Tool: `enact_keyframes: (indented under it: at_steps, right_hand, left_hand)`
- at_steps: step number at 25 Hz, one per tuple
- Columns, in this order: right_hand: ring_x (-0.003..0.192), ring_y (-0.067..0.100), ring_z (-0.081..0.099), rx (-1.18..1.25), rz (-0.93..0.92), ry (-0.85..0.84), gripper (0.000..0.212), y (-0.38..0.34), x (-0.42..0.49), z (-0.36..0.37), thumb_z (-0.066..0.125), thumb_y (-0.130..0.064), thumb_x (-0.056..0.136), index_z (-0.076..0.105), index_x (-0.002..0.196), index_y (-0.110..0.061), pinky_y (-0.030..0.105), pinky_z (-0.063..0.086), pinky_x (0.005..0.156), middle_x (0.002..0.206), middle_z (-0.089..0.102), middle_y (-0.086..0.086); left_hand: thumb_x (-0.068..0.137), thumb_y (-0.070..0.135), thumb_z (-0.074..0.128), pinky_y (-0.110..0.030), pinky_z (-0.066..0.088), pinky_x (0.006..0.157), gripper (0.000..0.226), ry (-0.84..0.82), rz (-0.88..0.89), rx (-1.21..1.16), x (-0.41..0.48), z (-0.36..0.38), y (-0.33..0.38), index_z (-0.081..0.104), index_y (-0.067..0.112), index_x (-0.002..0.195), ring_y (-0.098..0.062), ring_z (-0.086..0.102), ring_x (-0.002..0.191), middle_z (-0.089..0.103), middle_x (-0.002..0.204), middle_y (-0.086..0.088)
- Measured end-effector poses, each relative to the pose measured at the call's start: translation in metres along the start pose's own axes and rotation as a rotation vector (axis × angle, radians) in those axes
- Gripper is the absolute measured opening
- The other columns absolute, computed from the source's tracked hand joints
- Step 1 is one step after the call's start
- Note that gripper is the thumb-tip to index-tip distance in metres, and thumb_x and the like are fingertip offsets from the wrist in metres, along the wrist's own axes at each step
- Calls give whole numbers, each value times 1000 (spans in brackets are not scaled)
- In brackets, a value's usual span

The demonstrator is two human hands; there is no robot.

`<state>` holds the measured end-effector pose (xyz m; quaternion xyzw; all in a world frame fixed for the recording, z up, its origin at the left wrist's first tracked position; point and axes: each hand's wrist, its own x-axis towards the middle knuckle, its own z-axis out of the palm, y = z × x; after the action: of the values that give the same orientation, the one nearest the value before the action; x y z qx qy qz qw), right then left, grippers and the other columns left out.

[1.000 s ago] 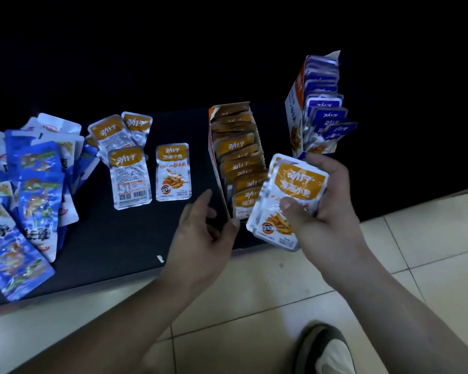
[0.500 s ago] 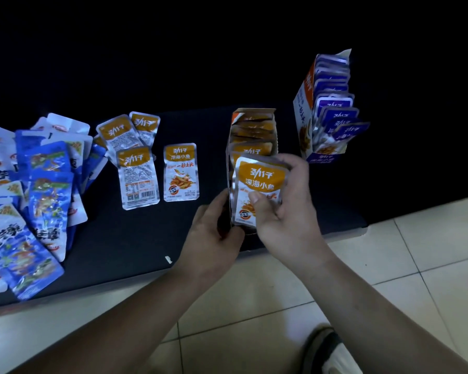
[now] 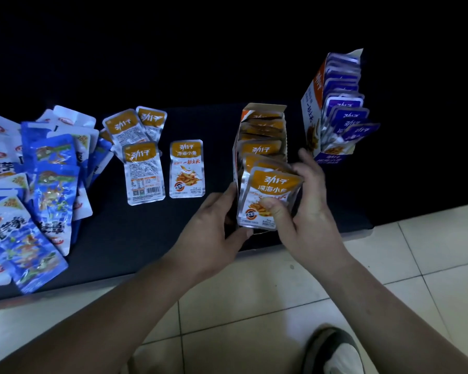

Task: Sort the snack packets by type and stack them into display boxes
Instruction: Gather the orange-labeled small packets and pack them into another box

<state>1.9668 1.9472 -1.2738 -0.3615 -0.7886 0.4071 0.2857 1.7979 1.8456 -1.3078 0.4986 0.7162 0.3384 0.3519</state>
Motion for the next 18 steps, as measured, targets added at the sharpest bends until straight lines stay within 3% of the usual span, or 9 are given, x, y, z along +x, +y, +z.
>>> enact_keyframes:
  at_steps: [3,9,12,14,18]
  right_hand:
    - [119,7,64,68,124,-10,56,-3,-9,4,68,-29,97,35,141,-40,41,59,92,135,62,-5]
    - [116,9,67,183,180,-12,62,-4,-9,-4,73,-19,94,40,142,-38,42,60,92,126,66,-11]
    - [116,10,67,111,156,-53,60,-6,-6,-10,74,-26,94,41,142,-39,44,60,89,126,67,-11]
    - [111,8,69,42,135,-66,58,-10,-4,-14,74,-32,93,42,141,-40,43,61,85,122,69,-12]
    - [106,6,71,62,142,-47,62,-12,0,-20,81,-25,87,46,137,-39,36,62,83,117,72,-11]
  left_hand:
    - [92,48,68,-5,39,74,75,19,13,108,3,0,2,34,32,157,2,54,94,49,108,17]
    - [92,35,74,-5,34,57,32,252,123,145,5,7,9,68,21,120,8,50,65,46,71,22]
    - [93,38,73,-9,30,56,26,289,174,200,6,6,6,70,17,107,2,45,58,42,68,21]
    - [90,45,73,-21,35,52,29,335,218,260,6,6,4,67,17,94,-2,41,58,44,71,18]
    - [81,49,80,-29,40,45,40,400,243,302,7,3,7,56,17,80,-10,43,54,44,68,13]
